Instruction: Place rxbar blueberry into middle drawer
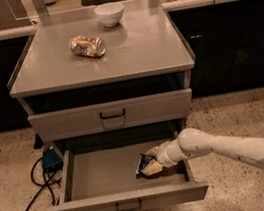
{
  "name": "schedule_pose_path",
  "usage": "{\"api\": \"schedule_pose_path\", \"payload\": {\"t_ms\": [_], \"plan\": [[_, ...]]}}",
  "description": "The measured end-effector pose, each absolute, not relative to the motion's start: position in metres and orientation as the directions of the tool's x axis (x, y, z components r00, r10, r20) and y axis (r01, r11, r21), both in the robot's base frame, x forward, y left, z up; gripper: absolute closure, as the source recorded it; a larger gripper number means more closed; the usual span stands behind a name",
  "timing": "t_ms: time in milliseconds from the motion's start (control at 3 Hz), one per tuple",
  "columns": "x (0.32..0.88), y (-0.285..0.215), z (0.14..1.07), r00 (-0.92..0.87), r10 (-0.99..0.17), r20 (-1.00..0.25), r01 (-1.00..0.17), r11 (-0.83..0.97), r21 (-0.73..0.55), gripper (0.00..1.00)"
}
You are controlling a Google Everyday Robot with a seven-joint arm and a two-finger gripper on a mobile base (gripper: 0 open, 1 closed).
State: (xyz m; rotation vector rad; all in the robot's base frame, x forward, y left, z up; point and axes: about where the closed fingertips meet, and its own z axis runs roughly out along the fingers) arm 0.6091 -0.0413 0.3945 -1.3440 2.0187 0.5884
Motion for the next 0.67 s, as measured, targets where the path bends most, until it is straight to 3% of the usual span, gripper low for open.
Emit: {"api": "schedule_pose_path", "payload": {"t_ms": [333, 667], "plan": [[0.6186, -0.0419, 0.3952, -0.279, -0.636, -0.72, -0.924, 0.383, 0.02, 1.0], [0.6179, -0.0414, 0.3948, -0.279, -0.636, -0.72, -0.924, 0.382, 0.02, 0.81]]}}
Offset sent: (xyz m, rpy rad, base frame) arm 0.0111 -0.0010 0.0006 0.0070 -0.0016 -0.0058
